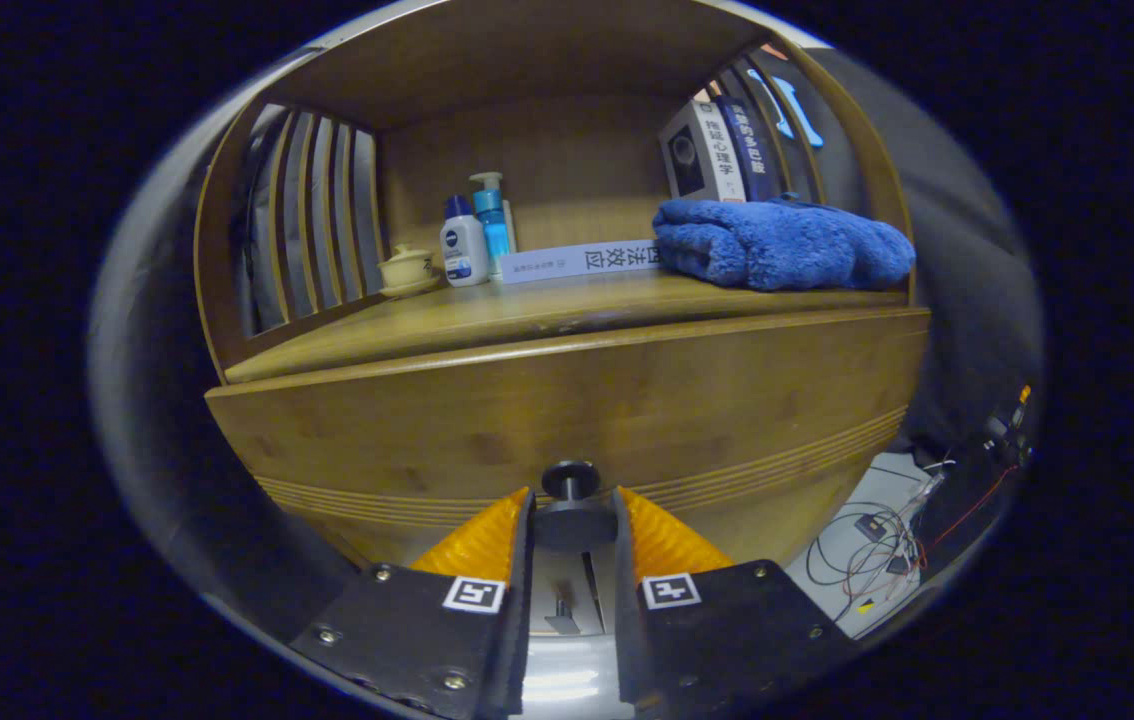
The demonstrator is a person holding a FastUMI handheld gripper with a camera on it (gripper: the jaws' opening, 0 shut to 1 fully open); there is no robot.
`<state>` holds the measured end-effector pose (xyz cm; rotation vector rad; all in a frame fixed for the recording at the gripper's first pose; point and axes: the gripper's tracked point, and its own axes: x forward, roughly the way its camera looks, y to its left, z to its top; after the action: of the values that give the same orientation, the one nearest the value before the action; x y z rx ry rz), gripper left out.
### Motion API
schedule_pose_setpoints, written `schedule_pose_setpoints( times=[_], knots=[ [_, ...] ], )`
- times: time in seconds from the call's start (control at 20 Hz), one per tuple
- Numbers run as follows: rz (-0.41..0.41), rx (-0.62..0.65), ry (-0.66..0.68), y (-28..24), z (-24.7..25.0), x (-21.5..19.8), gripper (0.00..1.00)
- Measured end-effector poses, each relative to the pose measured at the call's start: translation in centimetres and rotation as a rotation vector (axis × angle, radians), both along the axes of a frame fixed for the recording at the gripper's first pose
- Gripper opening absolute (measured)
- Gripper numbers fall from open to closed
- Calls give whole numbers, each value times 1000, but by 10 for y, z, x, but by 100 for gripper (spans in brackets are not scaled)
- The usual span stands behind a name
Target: Pull open the drawer, take out the items inside it, and place them on the countertop above the cabinet.
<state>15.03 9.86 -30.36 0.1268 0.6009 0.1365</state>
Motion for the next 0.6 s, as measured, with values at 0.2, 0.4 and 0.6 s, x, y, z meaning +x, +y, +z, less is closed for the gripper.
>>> schedule_pose_setpoints(
  times=[0.2, 0.4, 0.6],
  knots=[
    [-29, -13, 17, -5, 6, -23, 36],
    [-52, 2, 26, -6, 12, -46, 36],
    [-67, -7, 44, -14, 21, -72, 36]
  ],
)
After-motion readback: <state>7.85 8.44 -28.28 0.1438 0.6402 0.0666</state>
